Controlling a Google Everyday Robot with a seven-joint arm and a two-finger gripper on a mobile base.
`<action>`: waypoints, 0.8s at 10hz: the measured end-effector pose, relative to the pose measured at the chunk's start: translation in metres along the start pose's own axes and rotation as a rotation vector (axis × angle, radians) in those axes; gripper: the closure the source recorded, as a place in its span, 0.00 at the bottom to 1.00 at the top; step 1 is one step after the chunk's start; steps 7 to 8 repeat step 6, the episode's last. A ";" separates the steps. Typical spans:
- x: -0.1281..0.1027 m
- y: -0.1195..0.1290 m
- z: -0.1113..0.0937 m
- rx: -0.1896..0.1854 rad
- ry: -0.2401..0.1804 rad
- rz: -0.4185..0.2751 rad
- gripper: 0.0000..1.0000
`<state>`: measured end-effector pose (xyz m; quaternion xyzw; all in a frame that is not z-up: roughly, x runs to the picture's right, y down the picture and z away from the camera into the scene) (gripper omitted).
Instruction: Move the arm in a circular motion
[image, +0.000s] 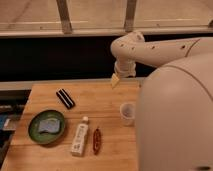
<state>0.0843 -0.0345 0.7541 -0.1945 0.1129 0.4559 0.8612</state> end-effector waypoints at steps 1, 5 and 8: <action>0.010 0.024 -0.007 -0.010 -0.010 -0.049 0.24; 0.068 0.090 -0.029 0.004 -0.046 -0.081 0.24; 0.080 0.094 -0.031 0.010 -0.046 -0.059 0.24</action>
